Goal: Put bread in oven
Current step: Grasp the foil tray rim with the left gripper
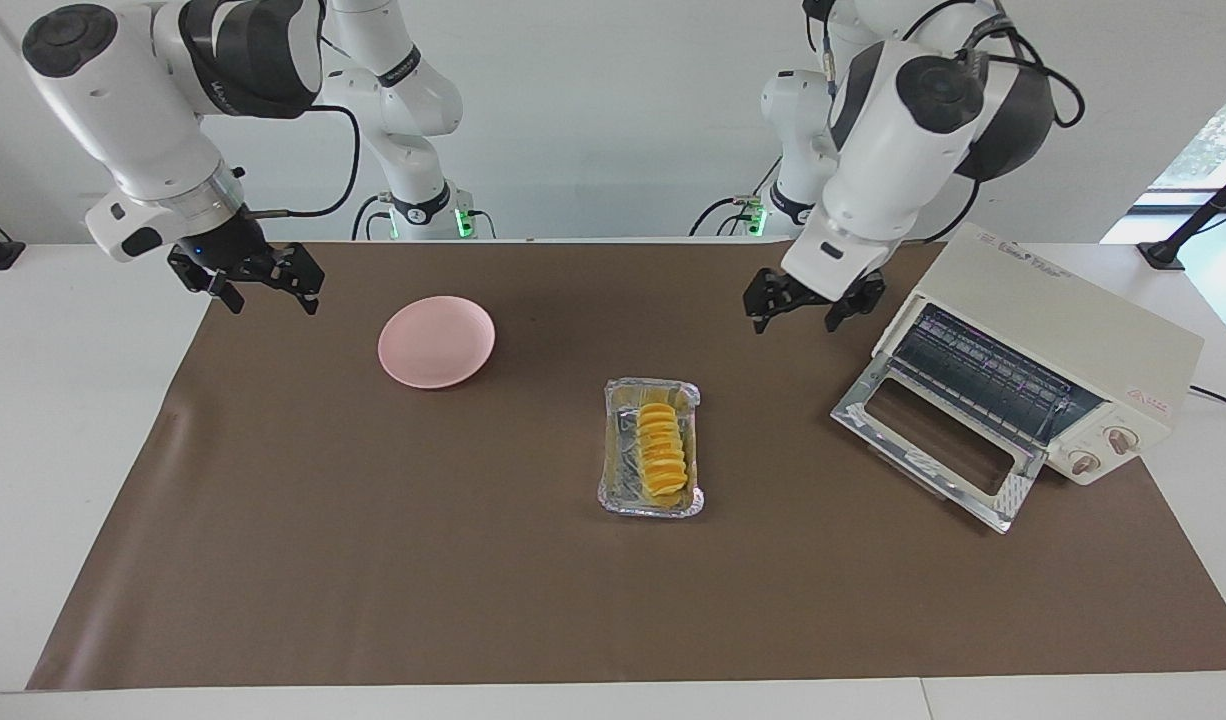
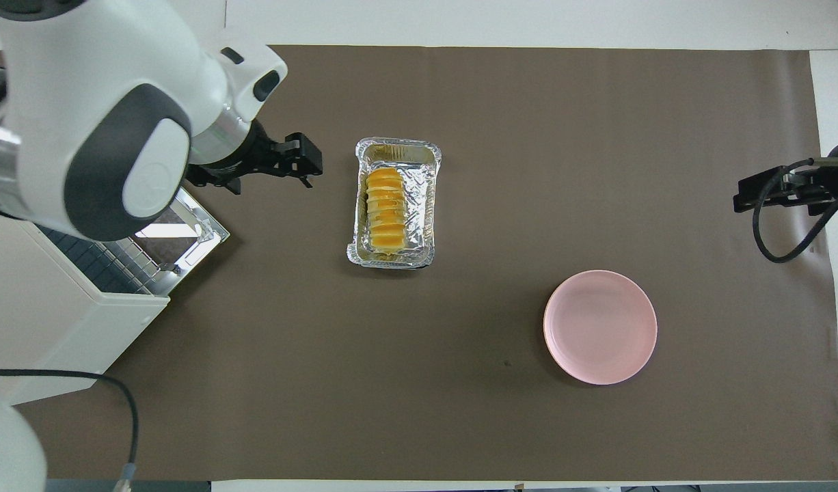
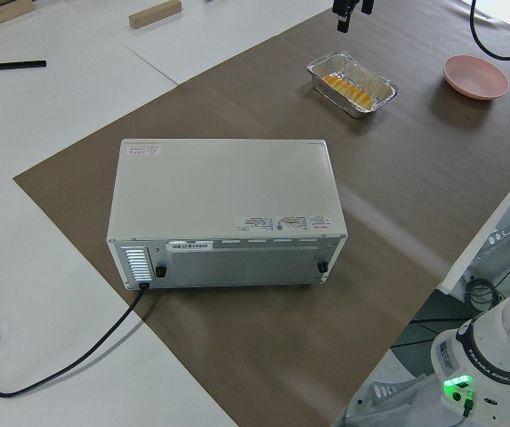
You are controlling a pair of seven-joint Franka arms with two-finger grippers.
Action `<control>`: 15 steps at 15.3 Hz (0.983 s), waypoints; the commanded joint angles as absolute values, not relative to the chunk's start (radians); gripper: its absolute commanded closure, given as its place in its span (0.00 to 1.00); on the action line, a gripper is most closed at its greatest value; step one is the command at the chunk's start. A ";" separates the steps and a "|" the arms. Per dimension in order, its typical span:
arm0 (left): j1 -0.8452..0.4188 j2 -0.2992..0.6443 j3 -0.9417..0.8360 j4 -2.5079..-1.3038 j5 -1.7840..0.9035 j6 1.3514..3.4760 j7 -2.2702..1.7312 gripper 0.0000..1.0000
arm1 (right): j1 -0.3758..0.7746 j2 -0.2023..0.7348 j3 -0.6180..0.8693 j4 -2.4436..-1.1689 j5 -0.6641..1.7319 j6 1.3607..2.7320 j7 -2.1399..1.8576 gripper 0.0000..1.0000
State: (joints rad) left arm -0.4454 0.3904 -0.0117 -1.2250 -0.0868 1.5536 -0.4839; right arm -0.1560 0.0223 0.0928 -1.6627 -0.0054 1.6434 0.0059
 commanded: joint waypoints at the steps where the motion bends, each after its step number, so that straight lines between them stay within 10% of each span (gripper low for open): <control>1: -0.560 0.537 0.011 -1.081 -0.091 1.590 -0.630 0.00 | -0.179 0.011 0.107 -1.681 -0.031 1.648 0.008 0.00; 15: -0.709 0.667 0.011 -1.310 -0.066 1.963 -0.712 0.03 | -0.169 -0.008 0.112 -1.692 -0.031 1.637 0.011 0.00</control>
State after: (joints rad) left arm -0.6903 0.6713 -0.0076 -1.2718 -0.0822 1.9264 -0.6912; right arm -0.1619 0.0080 0.1049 -1.6759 -0.0140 1.6433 0.0059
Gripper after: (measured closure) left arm 0.009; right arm 0.000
